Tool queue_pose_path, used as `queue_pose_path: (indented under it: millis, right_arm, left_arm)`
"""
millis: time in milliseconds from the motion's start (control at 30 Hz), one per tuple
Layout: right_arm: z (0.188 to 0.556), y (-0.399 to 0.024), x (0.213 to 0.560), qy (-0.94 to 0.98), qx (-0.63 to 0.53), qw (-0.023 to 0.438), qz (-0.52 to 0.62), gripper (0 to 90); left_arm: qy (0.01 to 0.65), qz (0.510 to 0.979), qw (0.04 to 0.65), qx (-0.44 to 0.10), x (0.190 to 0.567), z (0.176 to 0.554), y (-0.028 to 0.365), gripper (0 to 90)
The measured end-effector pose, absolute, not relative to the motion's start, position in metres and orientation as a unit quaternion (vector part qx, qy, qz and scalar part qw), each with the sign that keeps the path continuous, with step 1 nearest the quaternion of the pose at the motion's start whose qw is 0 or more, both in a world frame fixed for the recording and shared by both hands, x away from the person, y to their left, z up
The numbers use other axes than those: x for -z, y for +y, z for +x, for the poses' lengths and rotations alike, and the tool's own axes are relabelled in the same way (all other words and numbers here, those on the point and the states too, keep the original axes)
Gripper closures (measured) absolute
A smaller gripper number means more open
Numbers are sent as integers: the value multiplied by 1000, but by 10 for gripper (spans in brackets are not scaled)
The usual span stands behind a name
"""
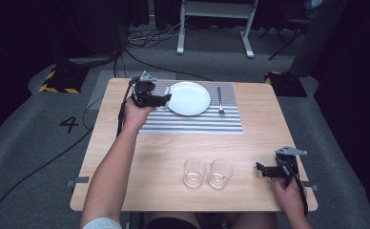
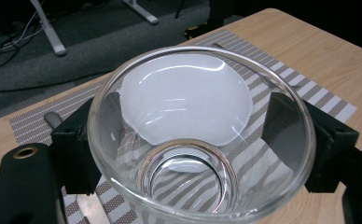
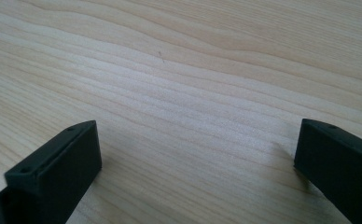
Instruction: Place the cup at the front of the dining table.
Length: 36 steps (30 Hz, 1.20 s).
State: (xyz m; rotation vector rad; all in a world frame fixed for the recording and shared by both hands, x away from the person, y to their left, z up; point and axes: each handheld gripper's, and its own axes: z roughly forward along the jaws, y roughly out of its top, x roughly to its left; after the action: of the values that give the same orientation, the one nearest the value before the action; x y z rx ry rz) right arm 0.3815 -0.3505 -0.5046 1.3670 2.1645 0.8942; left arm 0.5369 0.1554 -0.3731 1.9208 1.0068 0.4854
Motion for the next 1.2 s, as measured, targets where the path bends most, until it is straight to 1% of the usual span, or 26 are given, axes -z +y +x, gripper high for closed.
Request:
queue_pose_path:
  millis: [333,433,833,1067,1200]
  right_arm:
    - [381,-350,504,780,-322,213,492,5]
    - [382,-350,505,780,-323,214,492,5]
    - [382,-350,505,778,-323,214,494,5]
    - [382,-349,505,777,-323,215,496,5]
    - [382,-349,505,777,-323,215,496,5]
  left_arm:
    - [407,779,436,-194,390,552,155,185]
    - [423,777,430,-182,396,556,153,185]
    - [427,787,416,-156,424,567,150,185]
    - [423,793,411,-152,433,571,146,185]
    - [427,798,398,-148,439,571,144,185]
